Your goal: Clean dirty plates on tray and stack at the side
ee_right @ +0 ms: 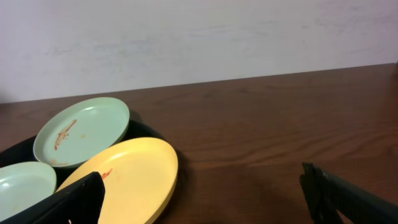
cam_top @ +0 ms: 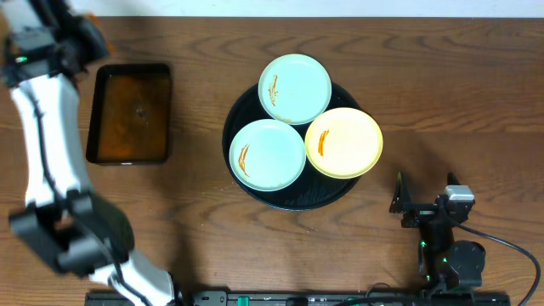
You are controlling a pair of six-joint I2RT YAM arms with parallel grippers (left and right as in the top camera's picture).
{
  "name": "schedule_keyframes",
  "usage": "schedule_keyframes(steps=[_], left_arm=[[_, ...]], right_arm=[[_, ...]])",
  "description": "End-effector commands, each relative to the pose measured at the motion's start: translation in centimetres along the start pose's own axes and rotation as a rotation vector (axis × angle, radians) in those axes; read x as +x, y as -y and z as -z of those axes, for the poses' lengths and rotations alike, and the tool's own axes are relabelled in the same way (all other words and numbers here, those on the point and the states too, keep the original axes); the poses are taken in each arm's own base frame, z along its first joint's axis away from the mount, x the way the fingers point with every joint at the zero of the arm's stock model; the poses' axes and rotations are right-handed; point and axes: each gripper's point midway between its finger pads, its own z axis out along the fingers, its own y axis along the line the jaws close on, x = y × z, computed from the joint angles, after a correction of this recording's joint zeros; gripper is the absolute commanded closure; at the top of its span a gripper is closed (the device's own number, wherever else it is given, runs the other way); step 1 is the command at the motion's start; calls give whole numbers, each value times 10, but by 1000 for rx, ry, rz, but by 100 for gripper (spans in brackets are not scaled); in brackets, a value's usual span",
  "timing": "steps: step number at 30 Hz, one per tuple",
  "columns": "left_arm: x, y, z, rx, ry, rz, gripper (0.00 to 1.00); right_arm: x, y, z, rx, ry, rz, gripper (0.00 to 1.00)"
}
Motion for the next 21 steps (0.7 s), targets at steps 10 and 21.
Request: schedule_keyframes(steps=[10,21], left_arm=[[-35,3,32,51,153,-59,93],[-28,-8,21,5,195,-64,93]], right_arm=[[0,7,0,31,1,9,1],[0,7,0,31,1,9,1]])
